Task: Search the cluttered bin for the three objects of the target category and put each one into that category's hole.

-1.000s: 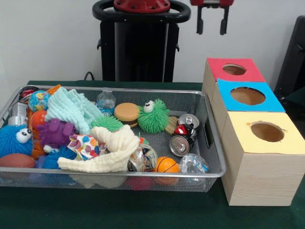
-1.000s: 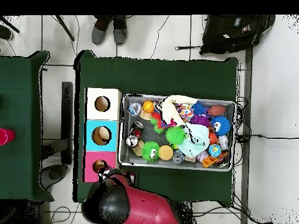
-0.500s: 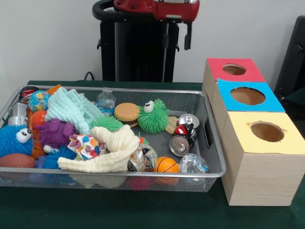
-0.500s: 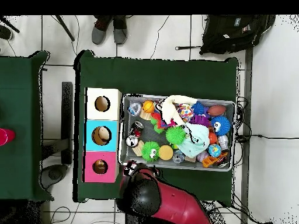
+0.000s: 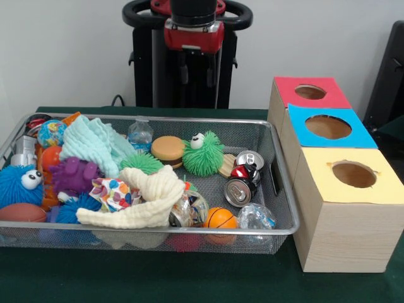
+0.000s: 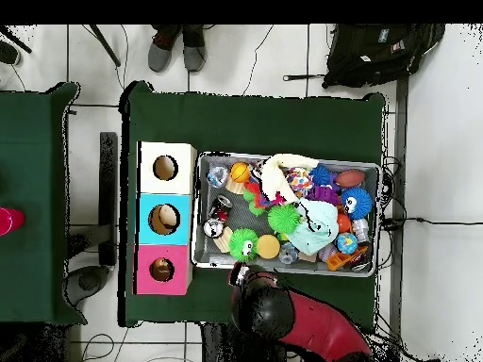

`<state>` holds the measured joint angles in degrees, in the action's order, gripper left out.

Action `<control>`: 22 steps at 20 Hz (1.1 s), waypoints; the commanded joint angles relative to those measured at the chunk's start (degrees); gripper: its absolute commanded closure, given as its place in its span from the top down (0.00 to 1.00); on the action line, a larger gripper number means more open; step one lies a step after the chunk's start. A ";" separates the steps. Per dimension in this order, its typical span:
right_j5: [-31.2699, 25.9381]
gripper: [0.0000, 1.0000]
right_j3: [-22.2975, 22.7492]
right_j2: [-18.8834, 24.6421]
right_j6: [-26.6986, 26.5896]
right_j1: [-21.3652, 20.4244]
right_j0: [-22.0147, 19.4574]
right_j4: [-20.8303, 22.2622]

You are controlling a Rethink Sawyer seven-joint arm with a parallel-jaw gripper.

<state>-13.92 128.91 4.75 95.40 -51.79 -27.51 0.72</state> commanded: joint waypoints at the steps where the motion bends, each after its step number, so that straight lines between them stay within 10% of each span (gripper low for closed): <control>1: 5.97 1.00 -7.16 6.34 0.00 7.66 -3.35 5.66; 22: 7.58 1.00 -12.31 8.27 4.35 13.56 -6.96 11.20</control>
<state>-11.22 124.85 7.87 95.40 -40.40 -33.26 10.30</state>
